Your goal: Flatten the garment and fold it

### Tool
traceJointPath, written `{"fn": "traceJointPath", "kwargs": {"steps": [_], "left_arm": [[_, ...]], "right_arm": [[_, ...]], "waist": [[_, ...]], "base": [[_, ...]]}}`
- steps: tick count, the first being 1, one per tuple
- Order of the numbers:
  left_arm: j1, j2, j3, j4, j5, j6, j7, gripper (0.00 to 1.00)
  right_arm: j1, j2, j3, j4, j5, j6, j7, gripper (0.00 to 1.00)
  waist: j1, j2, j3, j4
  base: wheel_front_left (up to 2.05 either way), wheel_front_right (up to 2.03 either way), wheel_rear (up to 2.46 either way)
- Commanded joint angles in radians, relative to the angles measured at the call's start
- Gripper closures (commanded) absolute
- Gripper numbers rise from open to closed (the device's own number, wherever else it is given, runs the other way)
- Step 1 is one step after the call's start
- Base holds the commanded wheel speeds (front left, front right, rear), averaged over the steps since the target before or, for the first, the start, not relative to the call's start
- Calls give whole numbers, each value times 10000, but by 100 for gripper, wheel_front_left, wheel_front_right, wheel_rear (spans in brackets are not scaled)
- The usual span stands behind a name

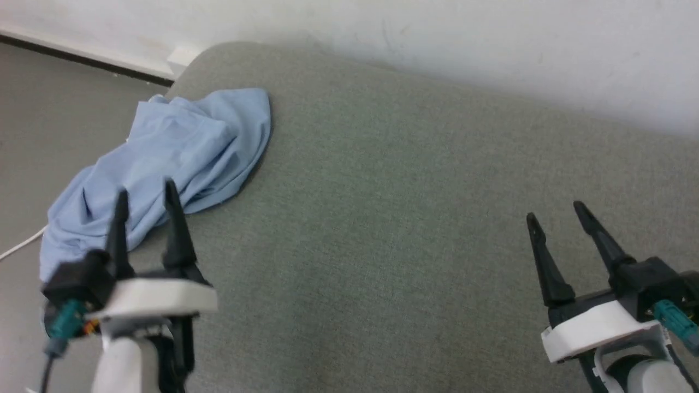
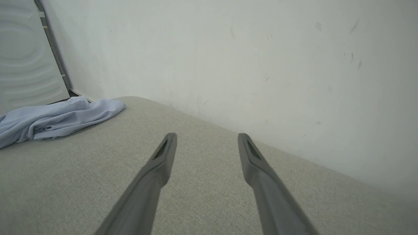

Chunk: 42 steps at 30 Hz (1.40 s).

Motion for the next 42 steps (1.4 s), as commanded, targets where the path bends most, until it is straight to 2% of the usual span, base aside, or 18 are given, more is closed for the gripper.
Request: {"fn": "traceJointPath", "kwargs": {"steps": [1, 8, 11, 13, 17, 21, 26, 31, 33, 34, 37, 42], "left_arm": [[-453, -11, 160, -143, -1, 69, -104, 0], [-2680, 172, 1312, 32, 319, -119, -250, 0], [-3665, 674, 1603, 1073, 128, -359, -255, 0], [-4384, 1167, 1680, 1963, -44, -579, 116, 0], [-5578, 2012, 1634, 3982, -515, -1068, 1770, 0], [-6373, 2586, 1717, 5917, -1166, -1347, 3642, 0], [-6897, 2996, 1911, 7751, -1846, -1386, 5665, 0], [-7215, 3236, 1976, 9192, -2251, -1309, 7183, 0], [-7278, 3305, 1996, 9645, -2416, -1329, 7746, 77], [-7259, 3315, 1986, 9772, -2486, -1376, 7988, 100], [-7224, 3413, 1881, 9841, -2495, -1485, 8154, 100], [-7308, 3705, 1649, 9367, -1927, -1181, 6664, 100]], "right_arm": [[-179, -121, -2, -166, 9, -14, 50, 0], [-633, -693, -15, -734, 183, -15, 398, 0], [-828, -903, -7, -920, 274, -16, 494, 0], [-941, -1005, -7, -1019, 326, -16, 538, 0], [-1169, -1168, 31, -1127, 445, -17, 572, 0], [-1412, -1275, 99, -1163, 559, -17, 534, 0], [-1702, -1419, 133, -1191, 683, -18, 449, 0], [-1901, -1512, 234, -1105, 812, -19, 326, 0], [-1956, -1505, 281, -1029, 857, -19, 257, 0], [-1967, -1487, 301, -973, 873, -19, 227, 0], [-1996, -1428, 324, -832, 894, -19, 146, 0], [-1971, -1282, 368, -553, 895, -19, -15, 0]], "waist": [[-1, 0, 502, -95], [-1, 0, 1654, -450], [-1, 0, 2129, -663], [-1, 0, 2434, -813], [-1, 0, 3002, -1111], [-1, 0, 3489, -1407], [-1, 0, 4014, -1681], [-1, 0, 4260, -1826], [-1, 0, 4244, -1878], [-1, 0, 4189, -1916], [-1, 0, 4006, -1962], [-1, 0, 3430, -1971]], "base": [[0, 0, 0], [0, 0, 0], [0, 0, 0], [0, 0, 0], [0, 0, 0], [0, 0, 0], [0, 0, 0], [0, 0, 0], [0, 0, 0], [0, 0, 0], [0, 0, 0], [0, 0, 0]]}}
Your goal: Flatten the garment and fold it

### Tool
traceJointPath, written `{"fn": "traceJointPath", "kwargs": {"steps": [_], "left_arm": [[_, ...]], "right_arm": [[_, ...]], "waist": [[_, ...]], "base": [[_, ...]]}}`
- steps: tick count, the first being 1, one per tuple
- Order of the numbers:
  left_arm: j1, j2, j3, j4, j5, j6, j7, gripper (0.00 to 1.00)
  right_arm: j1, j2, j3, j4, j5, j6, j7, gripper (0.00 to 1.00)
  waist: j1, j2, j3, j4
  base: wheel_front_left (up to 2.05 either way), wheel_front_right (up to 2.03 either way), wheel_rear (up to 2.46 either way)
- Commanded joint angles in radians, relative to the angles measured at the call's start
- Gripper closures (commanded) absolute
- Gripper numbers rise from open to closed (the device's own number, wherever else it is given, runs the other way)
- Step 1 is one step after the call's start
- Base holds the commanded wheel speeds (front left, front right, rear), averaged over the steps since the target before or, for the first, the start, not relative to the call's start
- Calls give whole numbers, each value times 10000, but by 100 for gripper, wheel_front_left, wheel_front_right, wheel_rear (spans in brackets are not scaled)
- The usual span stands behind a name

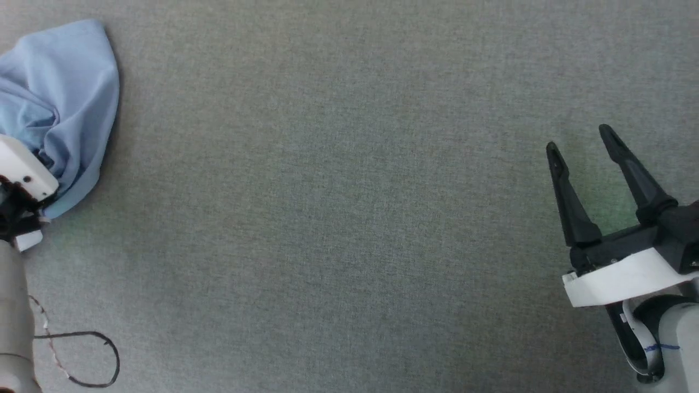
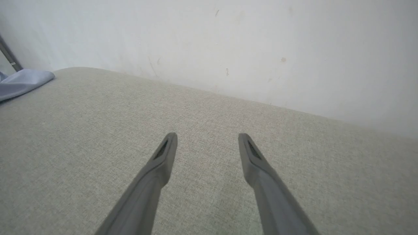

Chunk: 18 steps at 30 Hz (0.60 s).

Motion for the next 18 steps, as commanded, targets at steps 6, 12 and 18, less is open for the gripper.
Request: {"fn": "traceJointPath", "kwargs": {"steps": [6, 12, 18], "left_arm": [[-445, 396, -631, -652, 1176, 308, -2868, 100], [-1423, 688, -1639, -1494, 2401, 265, -5587, 100], [-2307, 99, -2728, -2414, 2966, -98, -6807, 100]], "right_arm": [[109, 400, -31, 491, 57, -15, -335, 0], [542, 921, -146, 938, 15, -15, -597, 0], [1008, 1343, -359, 1234, -37, -15, -775, 0]], "waist": [[-1, 0, -1473, 28], [-1, 0, -2670, -16], [-1, 0, -3547, -314]], "base": [[0, 0, 0], [0, 0, 0], [0, 0, 0]]}}
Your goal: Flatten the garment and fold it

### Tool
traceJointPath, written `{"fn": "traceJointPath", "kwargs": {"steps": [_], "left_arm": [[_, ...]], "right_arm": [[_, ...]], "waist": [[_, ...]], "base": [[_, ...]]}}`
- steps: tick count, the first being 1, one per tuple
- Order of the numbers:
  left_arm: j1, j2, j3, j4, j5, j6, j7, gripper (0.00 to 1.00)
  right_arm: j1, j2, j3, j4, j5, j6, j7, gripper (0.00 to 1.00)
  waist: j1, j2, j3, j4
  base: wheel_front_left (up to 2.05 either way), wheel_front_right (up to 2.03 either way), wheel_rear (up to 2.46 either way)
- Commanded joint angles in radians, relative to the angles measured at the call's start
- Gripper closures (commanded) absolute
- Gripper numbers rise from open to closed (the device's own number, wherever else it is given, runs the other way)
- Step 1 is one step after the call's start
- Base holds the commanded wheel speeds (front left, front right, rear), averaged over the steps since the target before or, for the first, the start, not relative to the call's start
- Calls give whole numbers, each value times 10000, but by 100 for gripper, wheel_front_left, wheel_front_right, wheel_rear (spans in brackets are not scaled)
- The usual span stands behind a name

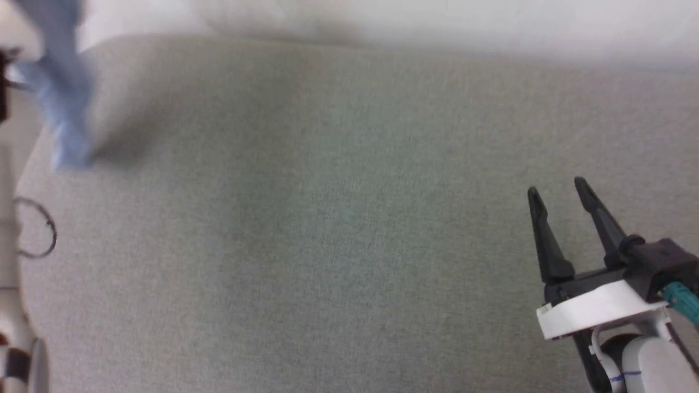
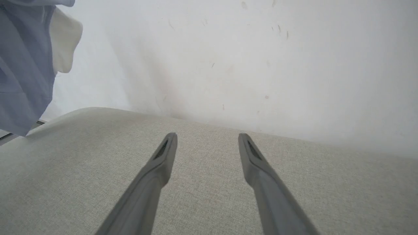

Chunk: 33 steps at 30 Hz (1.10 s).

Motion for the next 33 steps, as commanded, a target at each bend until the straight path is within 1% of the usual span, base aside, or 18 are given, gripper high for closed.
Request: {"fn": "traceJointPath", "kwargs": {"steps": [1, 6, 12, 15, 16, 17, 19, 20, 23, 26, 29, 30, 31, 32, 33], "left_arm": [[-340, -363, -303, -353, 87, -126, -205, 100], [-405, -1563, -1226, -1584, -22, -349, -52, 100], [712, -3000, -2353, -3401, -562, -502, 807, 100], [1746, -3475, -2801, -4358, -866, -492, 1316, 100], [2176, -3596, -2971, -4678, -972, -469, 1491, 100], [2176, -3596, -2971, -4678, -972, -469, 1491, 100], [3196, -3769, -3278, -5256, -1210, -347, 1814, 100], [3799, -3831, -3368, -5495, -1354, -215, 1916, 100], [5774, -3930, -3466, -5771, -1686, 358, 1944, 100], [7571, -3879, -3385, -5226, -1752, 943, 1641, 100], [8722, -3779, -3416, -4436, -1653, 1230, 1120, 100], [9010, -3794, -3430, -4205, -1692, 1267, 965, 91], [9222, -3803, -3473, -4013, -1678, 1296, 817, 65], [9376, -3814, -3512, -3895, -1641, 1325, 599, 0], [9499, -3846, -3531, -3833, -1658, 1338, 355, 0]], "right_arm": [[163, 103, -50, 70, -38, -11, -95, 0], [383, 289, -191, 140, -96, -11, -134, 0], [626, 390, -363, 239, -51, -11, -143, 0], [751, 404, -442, 275, -31, -11, -146, 0], [814, 406, -508, 283, -10, -11, -142, 0], [814, 406, -508, 283, -10, -11, -142, 0], [930, 409, -585, 282, 69, -11, -149, 0], [976, 409, -579, 284, 101, -11, -147, 0], [1077, 411, -521, 305, 149, -11, -149, 0], [1153, 411, -501, 319, 174, -11, -162, 0], [1215, 412, -516, 326, 165, -11, -159, 0], [1227, 412, -492, 333, 152, -11, -148, 0], [1234, 412, -495, 331, 143, -11, -146, 0], [1236, 412, -496, 331, 137, -11, -144, 0], [1239, 412, -505, 331, 135, -11, -139, 0]], "waist": [[2, 0, -935, -361], [2, 0, -1329, -1043], [2, 0, -1582, -2166], [2, 0, -1626, -2716], [2, 0, -1622, -2837], [2, 0, -1622, -2837], [2, 0, -1592, -3072], [2, 0, -1571, -3195], [2, 0, -1478, -3481], [2, 0, -1372, -3614], [2, 0, -1303, -3601], [2, 0, -1299, -3597], [2, 0, -1289, -3571], [2, 0, -1290, -3545], [2, 0, -1298, -3508]], "base": [[0, 0, 0], [0, 0, 0], [0, 0, 0], [0, 0, 0], [0, 0, 0], [0, 0, 0], [0, 0, 0], [0, 0, 0], [0, 0, 0], [0, 0, 0], [0, 0, 0], [0, 0, 0], [0, 0, 0], [0, 0, 0], [0, 0, 0]]}}
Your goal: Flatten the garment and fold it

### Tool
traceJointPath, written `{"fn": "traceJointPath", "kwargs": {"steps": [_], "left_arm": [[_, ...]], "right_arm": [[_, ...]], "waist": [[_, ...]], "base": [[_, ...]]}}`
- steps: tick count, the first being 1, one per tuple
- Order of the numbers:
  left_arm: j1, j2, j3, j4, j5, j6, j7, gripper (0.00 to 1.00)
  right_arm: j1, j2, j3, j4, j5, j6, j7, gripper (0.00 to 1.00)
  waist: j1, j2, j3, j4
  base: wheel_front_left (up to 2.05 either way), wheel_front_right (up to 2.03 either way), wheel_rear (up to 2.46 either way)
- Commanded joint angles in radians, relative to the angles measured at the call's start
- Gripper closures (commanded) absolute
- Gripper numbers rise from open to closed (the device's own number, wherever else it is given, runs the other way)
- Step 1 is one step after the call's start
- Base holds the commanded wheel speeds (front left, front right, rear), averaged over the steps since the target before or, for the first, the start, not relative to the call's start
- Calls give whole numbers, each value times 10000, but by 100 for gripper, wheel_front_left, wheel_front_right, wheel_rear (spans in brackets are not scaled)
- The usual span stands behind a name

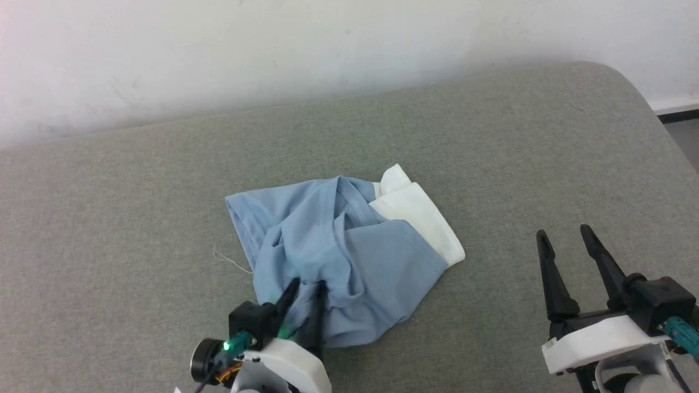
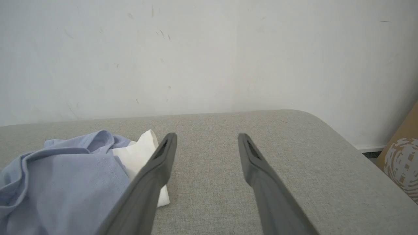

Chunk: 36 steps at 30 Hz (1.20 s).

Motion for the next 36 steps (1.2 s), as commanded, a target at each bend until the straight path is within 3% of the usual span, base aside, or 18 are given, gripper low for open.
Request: {"fn": "traceJointPath", "kwargs": {"steps": [1, 5, 11, 23, 29, 36], "left_arm": [[92, -20, -58, 8, 94, 91, -321, 0], [99, -98, -131, -506, 400, 160, -1112, 0], [36, -131, 259, -2010, 868, 200, -1268, 0], [1083, 926, 2224, -2786, 997, 551, -1273, 0], [1618, 1001, 2541, -2932, 787, 489, -1273, 0], [1644, 782, 2407, -2846, 730, 329, -1274, 0]], "right_arm": [[63, 29, 5, 0, 23, -9, -35, 0], [121, 29, -10, -61, -4, -9, -12, 0], [242, 29, -30, -109, -53, -9, 90, 0], [550, 27, 317, -123, -3, -9, 728, 0], [106, -500, 1725, 354, 1088, -9, 2098, 0], [-1591, -1254, 3962, 1540, 2602, -9, 3602, 0]], "waist": [[-1, 0, -20, 90], [-1, 0, -67, 328], [-1, 0, -294, 666], [-1, 0, -753, 1057], [-1, 0, -850, 1482], [-1, 0, -864, 2033]], "base": [[0, 0, 0], [0, 0, 0], [0, 0, 0], [0, 0, 0], [0, 0, 0], [0, 0, 0]]}}
